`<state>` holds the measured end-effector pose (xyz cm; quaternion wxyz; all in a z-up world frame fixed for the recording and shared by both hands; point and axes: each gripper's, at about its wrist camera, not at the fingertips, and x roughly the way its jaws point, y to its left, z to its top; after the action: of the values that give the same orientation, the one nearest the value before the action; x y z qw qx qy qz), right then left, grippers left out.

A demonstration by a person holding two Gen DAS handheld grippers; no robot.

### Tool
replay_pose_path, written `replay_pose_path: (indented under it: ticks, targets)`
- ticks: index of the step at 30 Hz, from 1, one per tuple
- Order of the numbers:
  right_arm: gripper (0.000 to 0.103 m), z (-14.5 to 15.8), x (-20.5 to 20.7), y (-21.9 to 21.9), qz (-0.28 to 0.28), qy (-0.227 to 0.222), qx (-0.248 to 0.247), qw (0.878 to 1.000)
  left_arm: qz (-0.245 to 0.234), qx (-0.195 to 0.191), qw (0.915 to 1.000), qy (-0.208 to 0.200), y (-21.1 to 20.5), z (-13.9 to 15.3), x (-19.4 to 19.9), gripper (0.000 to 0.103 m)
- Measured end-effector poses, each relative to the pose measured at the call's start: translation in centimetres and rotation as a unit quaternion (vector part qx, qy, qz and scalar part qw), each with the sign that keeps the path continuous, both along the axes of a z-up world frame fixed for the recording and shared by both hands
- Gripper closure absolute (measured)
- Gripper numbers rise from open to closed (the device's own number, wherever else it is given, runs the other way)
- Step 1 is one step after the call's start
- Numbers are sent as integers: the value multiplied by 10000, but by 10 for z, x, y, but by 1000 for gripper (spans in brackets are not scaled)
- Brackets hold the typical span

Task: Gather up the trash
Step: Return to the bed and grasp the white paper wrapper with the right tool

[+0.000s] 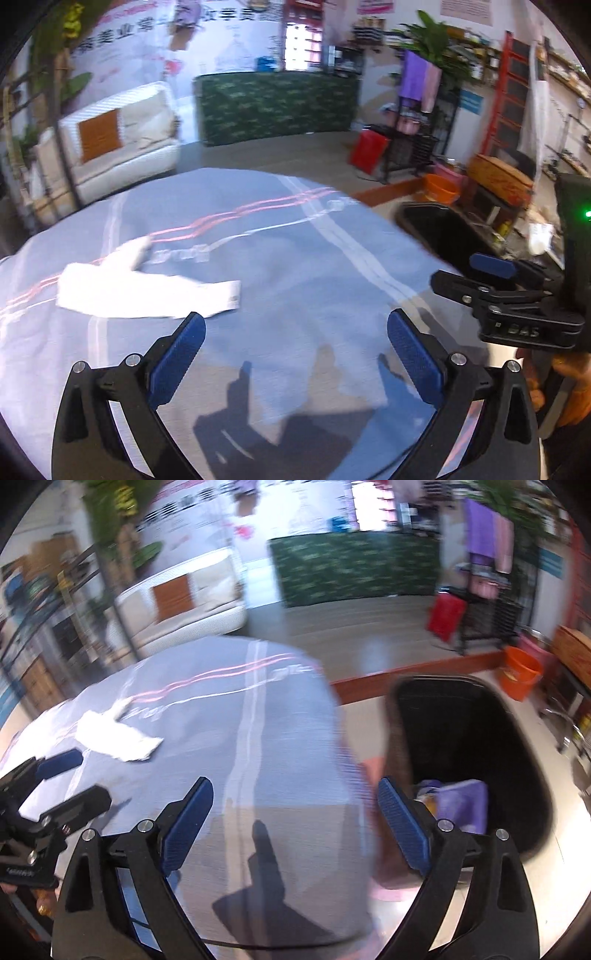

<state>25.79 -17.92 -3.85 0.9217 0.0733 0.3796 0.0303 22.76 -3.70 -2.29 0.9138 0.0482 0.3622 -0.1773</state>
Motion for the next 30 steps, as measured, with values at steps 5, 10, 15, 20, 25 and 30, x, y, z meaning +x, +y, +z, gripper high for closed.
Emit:
replay_pose_path:
  ticks: [5, 10, 15, 20, 25, 30]
  targets:
    - [14, -3, 18, 48, 799, 242, -18, 9965, 580, 163, 9982, 36, 50, 0, 0, 5]
    - [14, -6, 39, 104, 1599, 453, -24, 9861, 1064, 172, 9941, 72, 95, 0, -3, 5]
    - [14, -8, 67, 164, 2365, 645, -171, 9693, 1416, 104, 9898, 70, 133, -2, -7, 5]
    - [14, -22, 104, 208, 2840, 966, -381, 9532, 1667, 30, 9859, 112, 161, -3, -12, 5]
    - [14, -38, 135, 244, 3096, 1186, -543, 9419, 1755, -36, 9843, 187, 175, -8, -14, 5]
    - [14, -53, 152, 265, 3236, 1357, -741, 9335, 1747, -60, 9843, 251, 179, -10, -14, 5]
